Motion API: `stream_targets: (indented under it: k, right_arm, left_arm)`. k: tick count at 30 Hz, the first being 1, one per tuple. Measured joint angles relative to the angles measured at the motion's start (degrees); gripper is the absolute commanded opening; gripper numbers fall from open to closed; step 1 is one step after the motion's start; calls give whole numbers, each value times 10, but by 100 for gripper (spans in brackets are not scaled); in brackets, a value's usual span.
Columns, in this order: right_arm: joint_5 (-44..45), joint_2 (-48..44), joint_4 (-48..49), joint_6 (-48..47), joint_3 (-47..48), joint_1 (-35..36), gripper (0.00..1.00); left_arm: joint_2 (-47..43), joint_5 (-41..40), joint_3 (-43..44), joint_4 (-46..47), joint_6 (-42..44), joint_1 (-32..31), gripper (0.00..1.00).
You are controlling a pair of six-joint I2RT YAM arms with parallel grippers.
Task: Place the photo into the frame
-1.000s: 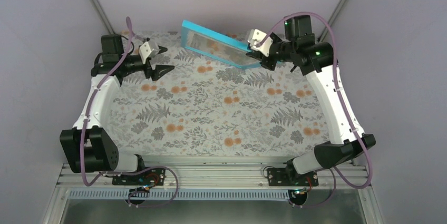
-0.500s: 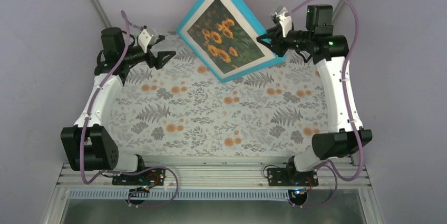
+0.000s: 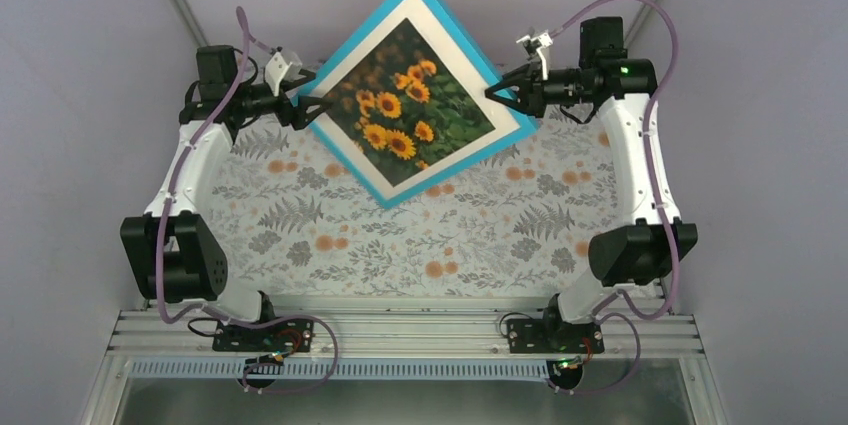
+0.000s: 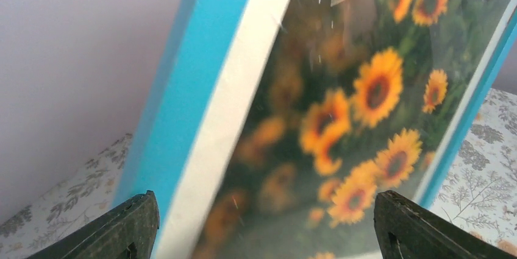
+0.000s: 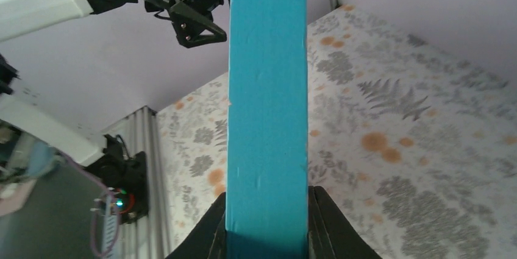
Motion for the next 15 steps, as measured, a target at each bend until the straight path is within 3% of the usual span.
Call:
stream_targets:
  k: [8, 15]
  right_arm:
    - [-57, 60, -68, -11, -50, -54, 4]
    - [-64, 127, -97, 2, -103, -94, 4]
  left_arm:
    - [26, 29, 36, -57, 26, 1, 88]
    - [45, 42, 26, -48, -2, 1, 87]
